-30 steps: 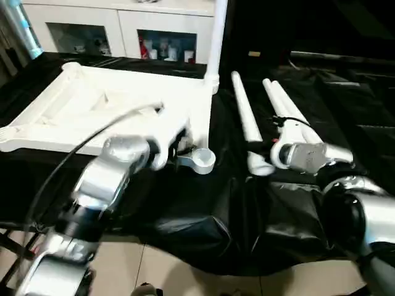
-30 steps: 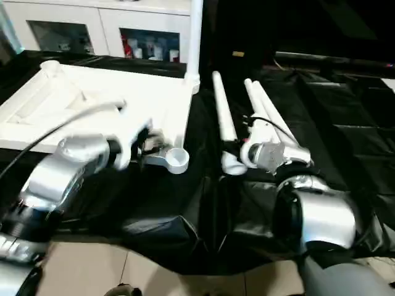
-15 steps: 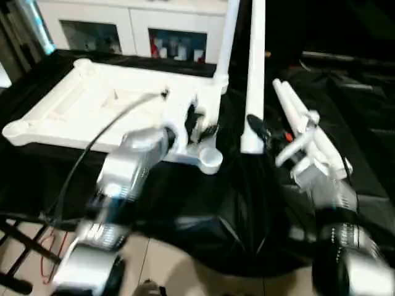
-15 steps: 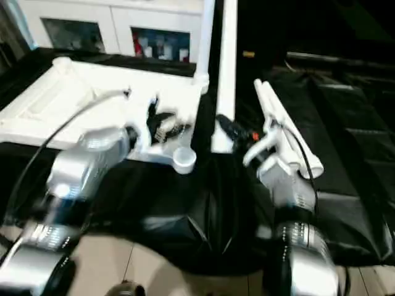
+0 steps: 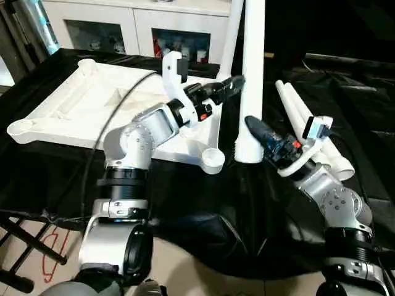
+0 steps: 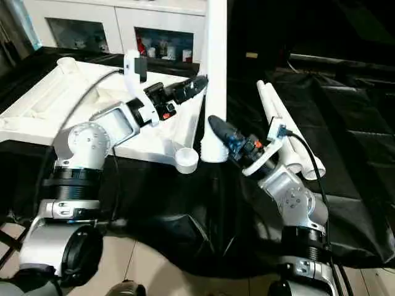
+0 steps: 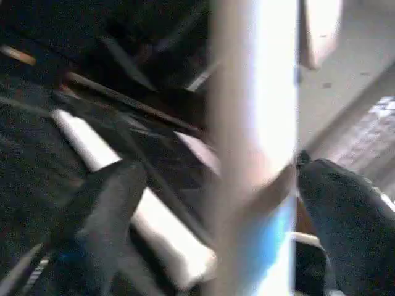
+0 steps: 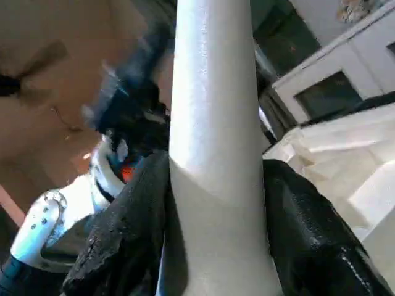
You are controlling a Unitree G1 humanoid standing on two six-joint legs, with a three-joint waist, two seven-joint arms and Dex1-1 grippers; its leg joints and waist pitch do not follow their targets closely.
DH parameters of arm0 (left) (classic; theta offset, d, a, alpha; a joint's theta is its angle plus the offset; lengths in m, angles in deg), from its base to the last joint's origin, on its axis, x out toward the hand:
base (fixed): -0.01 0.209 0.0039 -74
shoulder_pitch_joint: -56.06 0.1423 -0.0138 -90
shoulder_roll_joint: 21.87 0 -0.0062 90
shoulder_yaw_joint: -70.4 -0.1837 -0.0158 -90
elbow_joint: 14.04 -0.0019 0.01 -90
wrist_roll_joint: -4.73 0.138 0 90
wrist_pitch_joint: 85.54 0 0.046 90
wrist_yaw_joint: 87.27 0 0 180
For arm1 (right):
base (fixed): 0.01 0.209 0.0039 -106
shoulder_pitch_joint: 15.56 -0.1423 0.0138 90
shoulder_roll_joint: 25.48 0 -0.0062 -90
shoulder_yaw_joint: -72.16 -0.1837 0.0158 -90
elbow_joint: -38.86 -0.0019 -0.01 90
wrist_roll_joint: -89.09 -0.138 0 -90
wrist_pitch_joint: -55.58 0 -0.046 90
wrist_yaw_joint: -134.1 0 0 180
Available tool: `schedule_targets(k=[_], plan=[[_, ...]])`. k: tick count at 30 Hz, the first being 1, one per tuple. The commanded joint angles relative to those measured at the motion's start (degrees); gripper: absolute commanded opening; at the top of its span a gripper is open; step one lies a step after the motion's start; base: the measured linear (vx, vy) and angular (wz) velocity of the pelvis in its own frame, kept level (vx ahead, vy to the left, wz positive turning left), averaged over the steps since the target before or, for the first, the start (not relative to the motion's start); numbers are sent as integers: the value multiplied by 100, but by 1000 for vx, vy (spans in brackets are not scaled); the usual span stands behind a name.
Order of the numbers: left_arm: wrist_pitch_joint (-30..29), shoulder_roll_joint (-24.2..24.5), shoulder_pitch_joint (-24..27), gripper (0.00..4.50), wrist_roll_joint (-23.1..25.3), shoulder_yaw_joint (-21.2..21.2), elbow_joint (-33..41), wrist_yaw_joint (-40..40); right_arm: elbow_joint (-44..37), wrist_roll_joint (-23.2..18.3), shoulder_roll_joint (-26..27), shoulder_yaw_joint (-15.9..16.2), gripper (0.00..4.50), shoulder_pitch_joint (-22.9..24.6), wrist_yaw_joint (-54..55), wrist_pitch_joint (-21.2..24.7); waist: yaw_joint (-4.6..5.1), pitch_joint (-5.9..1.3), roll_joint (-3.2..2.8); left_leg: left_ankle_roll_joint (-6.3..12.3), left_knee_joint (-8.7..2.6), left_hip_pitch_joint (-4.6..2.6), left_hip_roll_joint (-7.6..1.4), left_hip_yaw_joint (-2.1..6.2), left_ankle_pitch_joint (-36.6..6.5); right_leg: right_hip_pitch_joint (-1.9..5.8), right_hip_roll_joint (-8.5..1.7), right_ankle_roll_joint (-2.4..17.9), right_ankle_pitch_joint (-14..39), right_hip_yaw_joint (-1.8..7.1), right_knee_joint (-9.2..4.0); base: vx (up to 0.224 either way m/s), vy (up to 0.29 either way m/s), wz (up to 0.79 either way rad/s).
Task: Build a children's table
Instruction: Pick table leg
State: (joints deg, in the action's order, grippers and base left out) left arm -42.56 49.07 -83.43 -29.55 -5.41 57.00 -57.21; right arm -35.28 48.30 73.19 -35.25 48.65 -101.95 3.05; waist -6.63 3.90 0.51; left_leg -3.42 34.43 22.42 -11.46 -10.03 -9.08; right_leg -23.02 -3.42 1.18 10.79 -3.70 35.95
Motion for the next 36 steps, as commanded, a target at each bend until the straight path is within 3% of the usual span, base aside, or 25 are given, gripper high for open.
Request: schedule_targets(k=[1, 10, 12, 13, 21, 23, 24, 25, 29, 31, 33, 36], plan=[[-121, -17, -50, 450, -113, -103, 141, 54, -227, 39, -40, 128, 191, 32, 42, 54, -25, -467, 0, 170, -362, -106, -151, 60, -906, 325, -461, 1155, 1055, 231, -506, 0, 0, 0], [-305, -28, 39, 450, -187, -110, 255, -143, -346, 185, -31, 443, 191, -28, 160, 4, -19, -460, 16, 180, -371, -99, -157, 57, -850, 327, -458, 1069, 1011, 234, -508, 0, 0, 0], [-259, -20, 11, 450, -111, -80, 210, -397, -377, 404, -48, 652, 191, -66, 283, -189, -15, -461, 13, 141, -372, -97, -160, 62, -832, 323, -456, 1040, 985, 238, -502, 0, 0, 0], [-255, -24, -8, 421, -90, -59, 184, -478, -377, 465, -48, 698, 191, -80, 329, -229, -12, -463, 17, 141, -368, -100, -152, 56, -839, 327, -456, 1023, 986, 240, -506, 0, 0, 0], [-41, -116, -127, 357, 94, 254, -11, -1495, -201, 1260, 107, 1164, 191, -472, 1125, -747, 18, -463, -1, 40, -383, -110, -160, 70, -881, 312, -447, 971, 979, 242, -498, 0, 0, 0], [21, -128, -132, 338, 115, 278, -55, -1612, -135, 1316, 142, 1196, 191, -538, 1233, -794, 18, -461, -2, 50, -386, -105, -159, 70, -863, 320, -448, 979, 888, 248, -489, 0, 0, 0], [29, -126, -127, 328, 140, 280, -58, -1661, -134, 1324, 163, 1213, 191, -551, 1262, -806, 24, -467, 32, 75, -384, -111, -158, 60, -839, 319, -440, 1001, 797, 248, -487, 0, 0, 0], [29, -126, -127, 328, 140, 280, -58, -1661, -134, 1324, 163, 1213, 191, -551, 1262, -806, 12, -469, 6, 91, -380, -115, -162, 62, -814, 313, -443, 1027, 725, 251, -473, 0, 0, 0], [115, -136, -126, 288, 165, 314, -97, -1798, -162, 1361, 205, 1296, 191, -582, 1311, -812, 10, -481, 0, 127, -375, -107, -167, 62, -705, 331, -448, 1082, 430, 249, -446, 0, 0, 0], [120, -134, -120, 281, 136, 319, -85, -1832, -167, 1371, 214, 1317, 191, -580, 1317, -822, 8, -486, 32, 157, -373, -101, -164, 60, -658, 347, -453, 1116, 355, 248, -427, 0, 0, 0], [131, -135, -112, 248, 91, 339, -77, -1891, -182, 1368, 220, 1344, 191, -575, 1328, -821, 12, -479, 23, 177, -373, -102, -163, 56, -655, 339, -453, 1128, 370, 248, -438, 0, 0, 0], [181, -129, -113, 241, 99, 348, -101, -1927, -207, 1363, 197, 1370, 191, -567, 1317, -793, 8, -476, 22, 183, -370, -105, -160, 51, -677, 339, -455, 1127, 407, 250, -448, 0, 0, 0]])
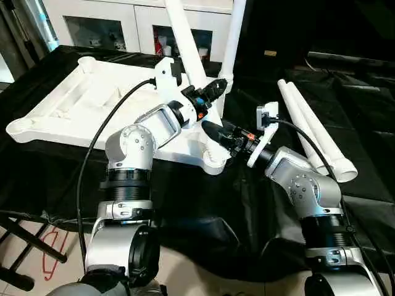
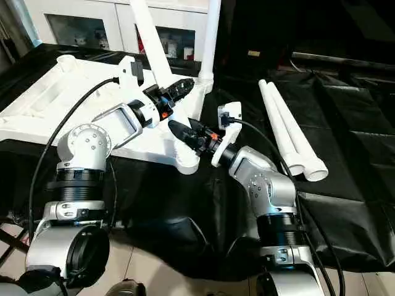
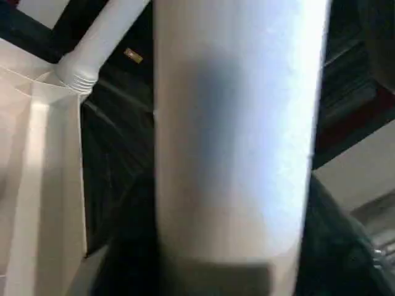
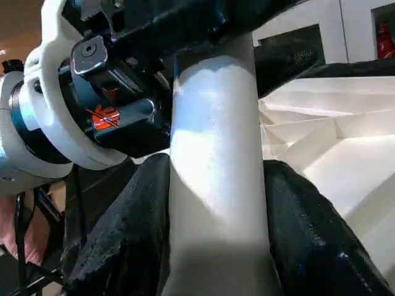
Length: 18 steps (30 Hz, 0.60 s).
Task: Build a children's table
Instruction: Pick table leg
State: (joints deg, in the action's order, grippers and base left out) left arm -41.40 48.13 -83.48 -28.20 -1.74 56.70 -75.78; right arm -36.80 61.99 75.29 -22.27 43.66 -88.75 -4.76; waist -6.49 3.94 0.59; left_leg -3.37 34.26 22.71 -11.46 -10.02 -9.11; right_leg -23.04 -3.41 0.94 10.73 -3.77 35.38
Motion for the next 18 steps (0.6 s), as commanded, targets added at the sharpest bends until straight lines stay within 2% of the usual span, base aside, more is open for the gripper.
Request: schedule_targets(k=[1, 3, 4, 6, 10, 12, 14, 15, 16, 18], plan=[[77, -35, -108, 236, -40, -17, -72, -74, -59, 5, -18, 74, 191, -68, 0, -9, -3, -478, 15, 172, -355, -135, -161, 50, -683, 339, -454, 1141, 446, 257, -391, 0, 0, 0], [100, -38, -98, 207, -41, -5, -60, -87, -61, 0, -35, 81, 191, -69, 12, 64, -6, -483, 12, 168, -353, -135, -164, 52, -650, 341, -455, 1145, 408, 257, -384, 0, 0, 0], [111, -37, -76, 205, -37, -2, -36, -81, -58, -80, -57, 82, 226, -68, -12, 257, -3, -482, 39, 180, -353, -136, -164, 51, -636, 347, -455, 1155, 395, 257, -377, 0, 0, 0], [139, -23, -52, 200, -16, -11, -12, -73, 91, -158, -43, -51, 261, -151, 172, 451, 0, -480, 26, 187, -353, -136, -163, 50, -606, 343, -450, 1162, 380, 259, -377, 0, 0, 0], [195, 31, -43, 195, 37, -68, -15, -47, 49, -335, -38, -141, 283, -178, 147, 616, -10, -488, 30, 203, -348, -139, -165, 49, -576, 345, -454, 1165, 340, 258, -370, 0, 0, 0], [295, 137, -48, 193, 145, -153, -35, 45, -10, -382, -68, -208, 305, -250, 341, 874, -6, -489, 31, 198, -349, -135, -163, 52, -519, 343, -447, 1159, 292, 258, -362, 0, 0, 0], [338, 216, -48, 193, 205, -197, -40, 105, -46, -695, -59, -390, 309, -323, 403, 1279, -4, -488, 40, 180, -352, -144, -160, 49, -524, 344, -452, 1147, 331, 258, -370, 0, 0, 0], [341, 241, -48, 193, 210, -201, -39, 118, -83, -776, -74, -427, 327, -344, 398, 1411, -5, -489, 30, 186, -356, -144, -159, 53, -523, 351, -448, 1144, 329, 260, -360, 0, 0, 0], [344, 267, -43, 193, 212, -204, -31, 127, -149, -790, -136, -407, 340, -364, 386, 1585, -9, -493, 35, 173, -350, -142, -164, 50, -498, 348, -450, 1129, 284, 259, -356, 0, 0, 0], [379, 342, -18, 193, 269, -292, -12, 232, -345, -400, -383, -75, 350, -324, 317, 1399, -19, -496, 33, 127, -348, -138, -165, 52, -454, 351, -454, 1110, 231, 254, -353, 0, 0, 0]])
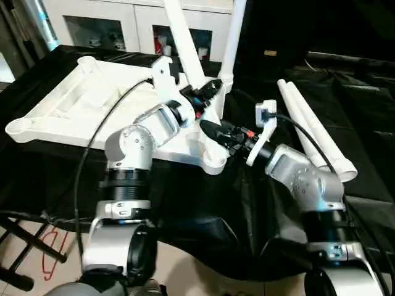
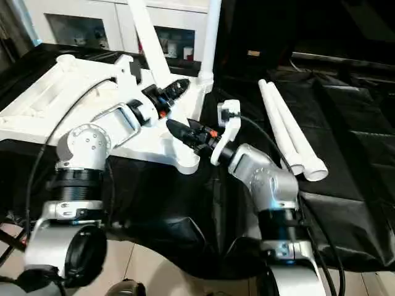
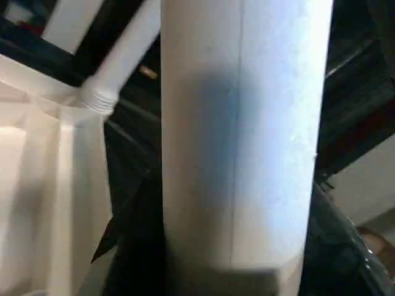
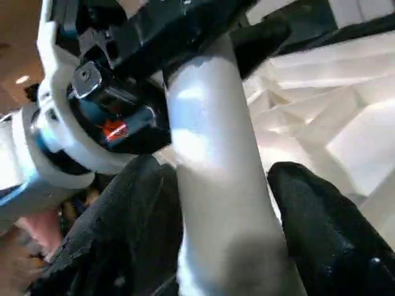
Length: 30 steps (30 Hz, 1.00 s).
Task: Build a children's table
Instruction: Pick table leg
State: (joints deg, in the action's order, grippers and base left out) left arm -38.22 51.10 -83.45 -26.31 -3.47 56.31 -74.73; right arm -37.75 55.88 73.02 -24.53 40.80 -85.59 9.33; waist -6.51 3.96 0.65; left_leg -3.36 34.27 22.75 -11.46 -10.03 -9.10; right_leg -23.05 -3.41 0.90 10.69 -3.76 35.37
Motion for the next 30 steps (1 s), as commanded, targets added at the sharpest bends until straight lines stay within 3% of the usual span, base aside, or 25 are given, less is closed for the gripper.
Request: schedule_targets(k=[1, 3, 6, 9, 12, 13, 14, 17, 19, 23, 30], plan=[[71, 74, -11, 193, 98, -150, 33, 171, -325, 252, -216, 214, 350, -15, -68, -64, -25, -504, 31, 93, -341, -144, -163, 48, -392, 355, -447, 1067, 170, 257, -343, 0, 0, 0], [110, 162, 1, 193, 142, -254, 26, 314, -428, 215, -331, 205, 350, 0, -161, -63, -40, -502, 58, 105, -342, -143, -156, 43, -403, 359, -461, 1030, 177, 266, -334, 0, 0, 0], [136, 380, -2, 193, 212, -522, 5, 749, -492, 72, -624, 65, 350, -52, -326, 79, -39, -501, 50, 122, -339, -144, -160, 42, -412, 349, -454, 1045, 217, 263, -336, 0, 0, 0], [-51, 610, -16, 193, 104, -790, 128, 1368, -404, 165, -789, -29, 350, -151, -590, -519, -53, -507, 29, 87, -324, -144, -156, 29, -450, 338, -457, 1074, 246, 265, -322, 0, 0, 0], [-212, 695, -14, 193, -35, -921, 272, 1737, -230, -132, -917, -149, 350, -352, -733, -40, -26, -501, 32, 101, -324, -145, -149, 30, -455, 346, -445, 1220, 184, 257, -314, 0, 0, 0], [-290, 760, -4, 193, -105, -1036, 386, 1994, -223, -388, -1043, -130, 350, -425, -955, 451, -24, -500, 31, 143, -320, -151, -139, 30, -474, 365, -437, 1287, 182, 254, -316, 0, 0, 0], [-315, 786, -2, 193, -124, -1079, 421, 2085, -227, -450, -1086, -108, 350, -443, -1037, 583, -32, -501, 23, 176, -317, -141, -153, 31, -457, 361, -445, 1322, 142, 256, -311, 0, 0, 0], [-356, 809, 7, 193, -159, -1187, 518, 2223, -294, -376, -1281, 235, 350, -468, -1493, 619, -37, -511, 42, 186, -306, -131, -158, 31, -418, 370, -447, 1341, 31, 250, -297, 0, 0, 0], [-350, 804, 3, 193, -157, -1194, 517, 2227, -303, -345, -1309, 303, 350, -467, -1554, 602, -38, -509, 50, 183, -302, -129, -155, 27, -449, 374, -456, 1317, 81, 253, -306, 0, 0, 0], [-382, 789, 44, 193, -347, -1227, 703, 2563, -133, -25, -1413, 768, 350, -496, -1821, 382, -41, -500, 84, 127, -301, -128, -159, 24, -510, 362, -467, 1273, 344, 254, -320, 0, 0, 0], [-618, 1025, 313, 192, -729, -1528, 1290, 3500, -52, -76, -1475, 945, 350, -608, -2223, 365, -29, -481, 84, 113, -309, -140, -163, 21, -610, 332, -451, 1205, 637, 257, -335, 0, 0, 0]])
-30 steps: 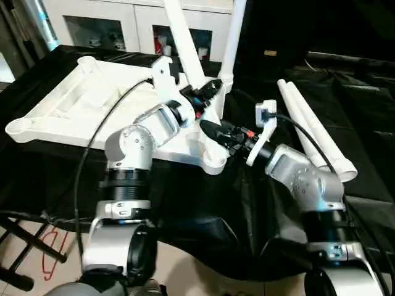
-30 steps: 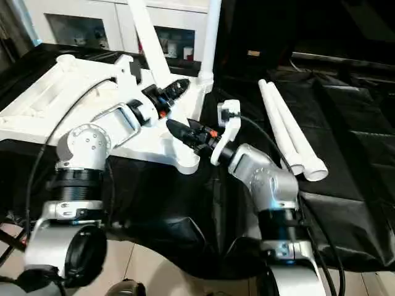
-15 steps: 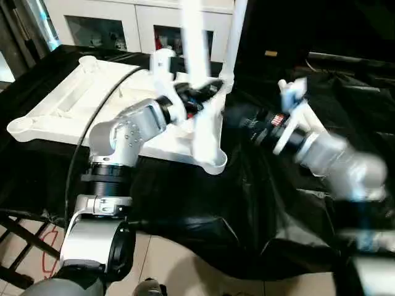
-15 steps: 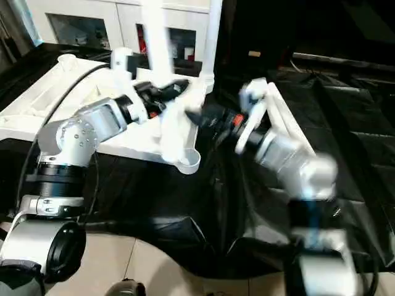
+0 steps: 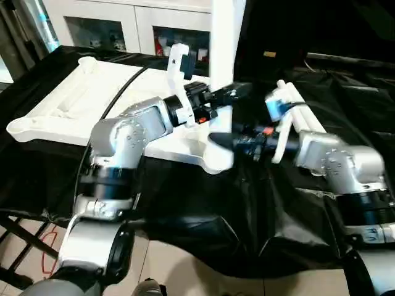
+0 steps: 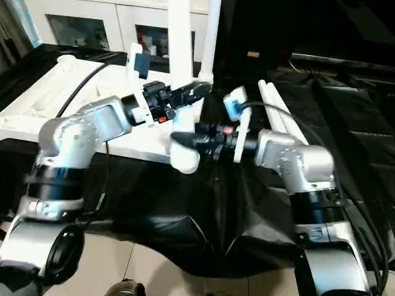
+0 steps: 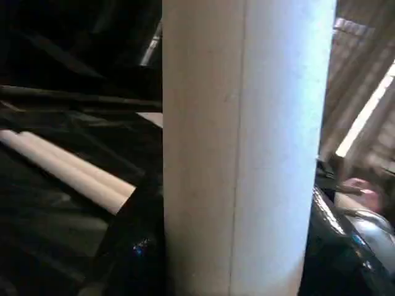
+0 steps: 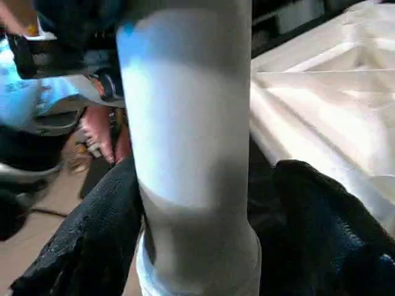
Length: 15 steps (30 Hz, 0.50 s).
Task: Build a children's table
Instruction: Pick table leg
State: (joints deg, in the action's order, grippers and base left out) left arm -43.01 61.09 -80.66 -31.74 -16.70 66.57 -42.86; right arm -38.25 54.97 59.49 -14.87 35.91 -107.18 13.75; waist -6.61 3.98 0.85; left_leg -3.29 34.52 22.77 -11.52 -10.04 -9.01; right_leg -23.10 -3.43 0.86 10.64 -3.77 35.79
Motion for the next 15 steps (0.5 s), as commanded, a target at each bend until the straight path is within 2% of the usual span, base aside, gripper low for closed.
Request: schedule_targets(k=[1, 4, 8, 9, 11, 15], plan=[[-146, 34, 38, 192, -189, -212, 271, 326, -14, 8, -132, -16, 350, -115, -92, -81, -23, -484, 59, 95, -335, -140, -161, 23, -629, 339, -455, 1203, 667, 259, -376, 0, 0, 0], [-201, 89, 75, 192, -214, -269, 324, 426, -108, -58, -218, 36, 350, -92, -324, -109, -33, -480, 56, 69, -333, -157, -169, 18, -672, 322, -449, 1186, 726, 266, -378, 0, 0, 0], [-273, 95, 129, 192, -309, -312, 446, 528, -52, -35, -275, 121, 350, -153, -538, -118, -43, -485, 66, 54, -331, -142, -162, 20, -653, 331, -445, 1165, 713, 263, -376, 0, 0, 0], [-265, 100, 141, 192, -312, -337, 471, 551, -32, -31, -277, 136, 315, -170, -578, -123, -40, -487, 84, 49, -331, -136, -158, 23, -652, 338, -450, 1160, 723, 264, -373, 0, 0, 0], [-277, 102, 158, 192, -318, -368, 498, 576, -35, -44, -265, 158, 315, -188, -623, -109, -35, -487, 82, 45, -331, -137, -161, 26, -675, 337, -450, 1152, 762, 260, -376, 0, 0, 0], [-270, 99, 195, 192, -301, -423, 534, 620, -36, -65, -252, 188, 275, -205, -755, -76, -28, -483, 100, 57, -330, -129, -156, 24, -642, 338, -449, 1104, 844, 260, -381, 0, 0, 0]])
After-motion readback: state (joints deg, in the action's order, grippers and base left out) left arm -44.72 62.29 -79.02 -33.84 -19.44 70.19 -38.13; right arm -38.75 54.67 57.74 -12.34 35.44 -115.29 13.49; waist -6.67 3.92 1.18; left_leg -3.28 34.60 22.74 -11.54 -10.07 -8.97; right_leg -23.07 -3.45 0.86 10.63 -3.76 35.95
